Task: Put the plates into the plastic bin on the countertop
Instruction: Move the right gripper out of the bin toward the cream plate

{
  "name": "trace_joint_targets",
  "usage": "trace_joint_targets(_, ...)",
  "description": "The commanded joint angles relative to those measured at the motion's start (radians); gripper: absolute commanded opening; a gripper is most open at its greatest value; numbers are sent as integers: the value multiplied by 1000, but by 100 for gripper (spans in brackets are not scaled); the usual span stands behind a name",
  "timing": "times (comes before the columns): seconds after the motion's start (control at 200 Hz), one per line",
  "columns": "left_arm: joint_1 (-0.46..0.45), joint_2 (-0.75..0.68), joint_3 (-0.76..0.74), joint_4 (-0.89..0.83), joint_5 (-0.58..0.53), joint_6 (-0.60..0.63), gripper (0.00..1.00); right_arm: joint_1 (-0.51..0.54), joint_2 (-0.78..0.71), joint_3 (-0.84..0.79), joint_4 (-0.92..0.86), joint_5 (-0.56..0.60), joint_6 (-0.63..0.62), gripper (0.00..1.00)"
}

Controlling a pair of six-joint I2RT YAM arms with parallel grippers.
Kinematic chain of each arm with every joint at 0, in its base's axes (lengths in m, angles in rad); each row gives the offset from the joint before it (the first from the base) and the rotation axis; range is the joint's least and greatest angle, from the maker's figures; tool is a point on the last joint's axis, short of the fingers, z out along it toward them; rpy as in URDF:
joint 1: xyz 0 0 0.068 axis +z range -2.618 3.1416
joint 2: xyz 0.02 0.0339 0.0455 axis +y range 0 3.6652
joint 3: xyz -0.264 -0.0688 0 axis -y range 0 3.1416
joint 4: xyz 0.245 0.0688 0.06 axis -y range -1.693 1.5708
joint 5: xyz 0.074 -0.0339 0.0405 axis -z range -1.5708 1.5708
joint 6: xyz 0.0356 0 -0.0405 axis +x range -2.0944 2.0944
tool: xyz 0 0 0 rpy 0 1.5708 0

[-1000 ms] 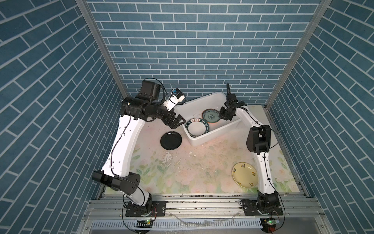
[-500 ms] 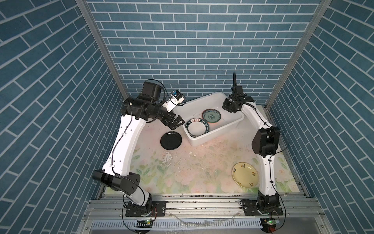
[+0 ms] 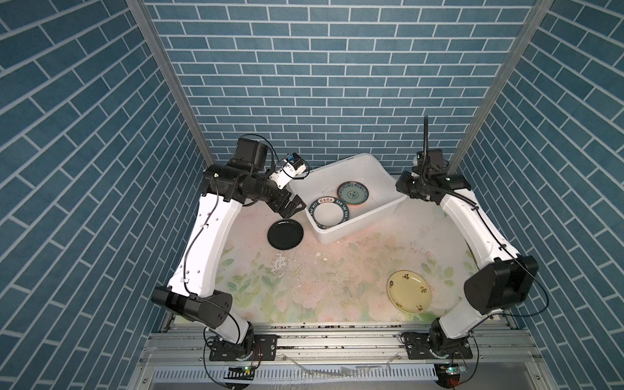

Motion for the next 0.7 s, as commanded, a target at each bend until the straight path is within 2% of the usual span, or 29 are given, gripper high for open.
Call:
trace_joint_targets(0.0,6,-21,-17,-23,29,10,99,-46,-152,-165,-122,82,108,38)
trace_joint_targets(0.075,6,-22,-24,-21,39,8,100,-95,-269,-320,-161,96,178,38)
trace_joint_targets(0.21,6,-23,-33,-21,62,0,99,-176,-400,-487,-256,98,282,39)
trace_joint_targets(0.275,6,-26,-37,-20,70,0,100,-197,-444,-541,-292,96,305,40)
trace_joint_targets(0.36,6,-31,-44,-15,77,-3,100,-223,-495,-613,-329,96,355,46)
trace_joint_targets(0.695,6,-76,-97,-4,88,7,100,-306,-664,-912,-317,10,450,49)
